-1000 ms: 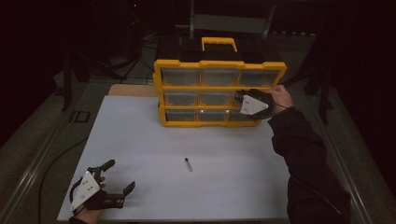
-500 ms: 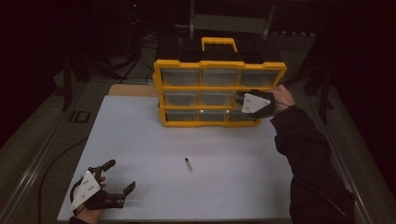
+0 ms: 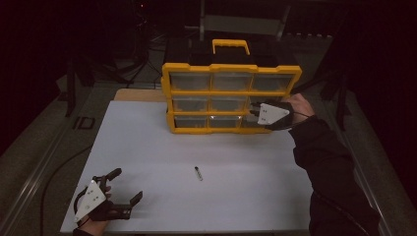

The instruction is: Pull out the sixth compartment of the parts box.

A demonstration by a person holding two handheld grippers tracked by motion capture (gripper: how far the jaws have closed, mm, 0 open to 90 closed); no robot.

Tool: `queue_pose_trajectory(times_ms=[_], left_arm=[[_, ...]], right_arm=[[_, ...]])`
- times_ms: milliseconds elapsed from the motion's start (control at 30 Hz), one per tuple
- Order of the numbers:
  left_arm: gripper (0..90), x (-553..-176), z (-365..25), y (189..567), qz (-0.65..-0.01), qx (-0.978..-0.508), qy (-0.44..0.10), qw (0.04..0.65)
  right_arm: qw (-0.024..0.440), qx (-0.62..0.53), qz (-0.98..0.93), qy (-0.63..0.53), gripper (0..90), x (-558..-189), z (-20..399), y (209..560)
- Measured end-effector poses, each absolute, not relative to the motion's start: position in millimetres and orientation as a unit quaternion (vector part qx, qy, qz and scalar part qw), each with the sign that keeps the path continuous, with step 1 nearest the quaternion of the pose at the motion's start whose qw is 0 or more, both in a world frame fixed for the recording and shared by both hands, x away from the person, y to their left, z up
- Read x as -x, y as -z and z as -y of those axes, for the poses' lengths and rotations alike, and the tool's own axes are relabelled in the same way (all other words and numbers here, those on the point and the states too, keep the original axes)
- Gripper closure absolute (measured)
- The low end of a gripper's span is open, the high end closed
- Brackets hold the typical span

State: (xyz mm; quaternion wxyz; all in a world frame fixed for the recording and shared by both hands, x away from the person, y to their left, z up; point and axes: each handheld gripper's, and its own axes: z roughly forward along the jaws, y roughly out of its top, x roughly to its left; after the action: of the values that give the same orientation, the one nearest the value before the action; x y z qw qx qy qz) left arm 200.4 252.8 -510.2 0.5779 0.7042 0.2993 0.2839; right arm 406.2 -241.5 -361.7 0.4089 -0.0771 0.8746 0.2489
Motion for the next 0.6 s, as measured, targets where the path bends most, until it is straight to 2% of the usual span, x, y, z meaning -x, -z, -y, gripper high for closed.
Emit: queue_pose_trajectory(times_ms=[600], left_arm=[[0.3, -200.2, -251.9, 510.0, -0.298, -0.705, -0.284, 0.578]], right_arm=[[0.394, 0.074, -0.879, -0.259, 74.2, -375.1, 244.9, 358.5]])
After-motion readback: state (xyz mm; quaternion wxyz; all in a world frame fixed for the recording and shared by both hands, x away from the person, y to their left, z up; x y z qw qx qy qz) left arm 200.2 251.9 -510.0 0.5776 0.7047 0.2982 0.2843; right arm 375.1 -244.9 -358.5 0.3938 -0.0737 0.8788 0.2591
